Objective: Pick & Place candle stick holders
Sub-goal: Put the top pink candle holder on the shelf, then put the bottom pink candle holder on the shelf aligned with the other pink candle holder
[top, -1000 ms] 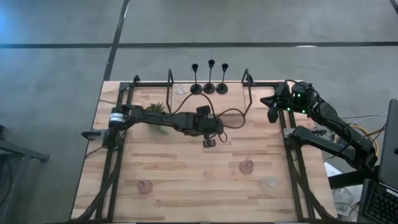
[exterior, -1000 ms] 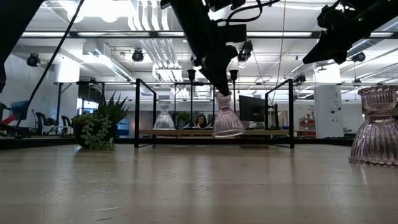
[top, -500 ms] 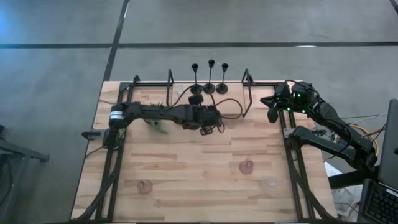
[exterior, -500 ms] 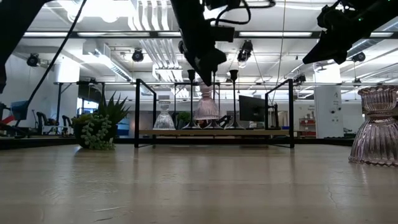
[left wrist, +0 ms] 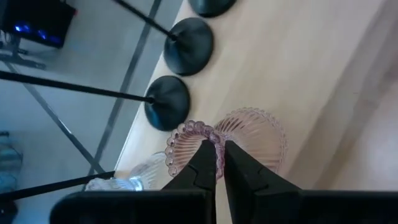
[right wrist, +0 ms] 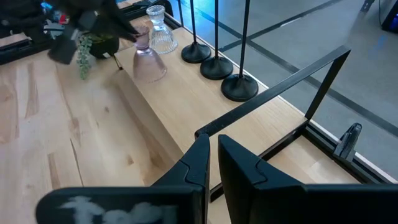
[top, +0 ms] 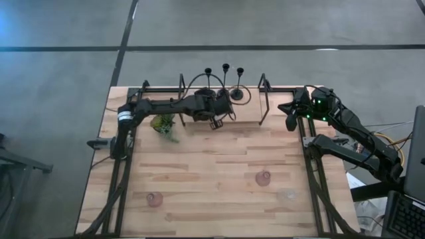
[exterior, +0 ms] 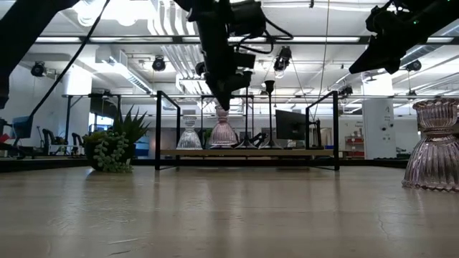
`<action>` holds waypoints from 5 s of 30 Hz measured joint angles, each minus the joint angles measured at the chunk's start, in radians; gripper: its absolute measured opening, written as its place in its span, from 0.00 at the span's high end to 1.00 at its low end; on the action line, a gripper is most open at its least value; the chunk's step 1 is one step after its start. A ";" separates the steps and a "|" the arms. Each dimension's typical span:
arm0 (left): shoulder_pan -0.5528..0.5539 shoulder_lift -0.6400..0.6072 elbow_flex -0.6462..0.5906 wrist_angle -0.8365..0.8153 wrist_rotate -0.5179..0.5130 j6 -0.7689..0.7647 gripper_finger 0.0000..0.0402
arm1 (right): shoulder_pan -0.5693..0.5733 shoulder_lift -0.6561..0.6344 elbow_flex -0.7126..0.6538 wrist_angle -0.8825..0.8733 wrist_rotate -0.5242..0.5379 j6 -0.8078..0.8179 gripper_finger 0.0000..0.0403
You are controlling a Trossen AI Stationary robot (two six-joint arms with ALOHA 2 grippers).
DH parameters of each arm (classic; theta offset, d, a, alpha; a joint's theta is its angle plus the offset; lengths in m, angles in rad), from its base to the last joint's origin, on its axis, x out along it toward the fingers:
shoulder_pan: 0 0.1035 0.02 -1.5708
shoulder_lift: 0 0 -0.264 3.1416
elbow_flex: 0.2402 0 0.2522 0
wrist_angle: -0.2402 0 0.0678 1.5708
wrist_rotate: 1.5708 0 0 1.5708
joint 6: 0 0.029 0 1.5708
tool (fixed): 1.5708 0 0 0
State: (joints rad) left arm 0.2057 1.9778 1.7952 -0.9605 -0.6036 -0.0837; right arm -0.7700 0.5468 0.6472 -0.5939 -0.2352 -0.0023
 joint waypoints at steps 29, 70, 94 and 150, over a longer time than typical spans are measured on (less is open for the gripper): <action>0.131 -0.004 -0.033 0.037 0.101 0.010 0.96 | 0.000 0.000 0.000 0.000 0.000 0.000 0.93; 0.134 0.000 -0.051 0.070 0.106 0.023 0.83 | 0.000 0.000 0.000 0.000 0.000 0.001 0.93; 0.108 0.000 0.008 0.051 0.085 0.062 0.47 | 0.000 0.000 0.000 0.000 0.000 0.000 0.93; -0.608 -0.470 -0.423 -0.224 0.350 -1.009 0.61 | 0.000 0.000 0.000 0.000 0.000 0.001 0.93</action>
State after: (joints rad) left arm -0.4025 1.5081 1.3721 -1.1841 -0.2539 -1.0925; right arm -0.7701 0.5471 0.6472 -0.5940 -0.2351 -0.0016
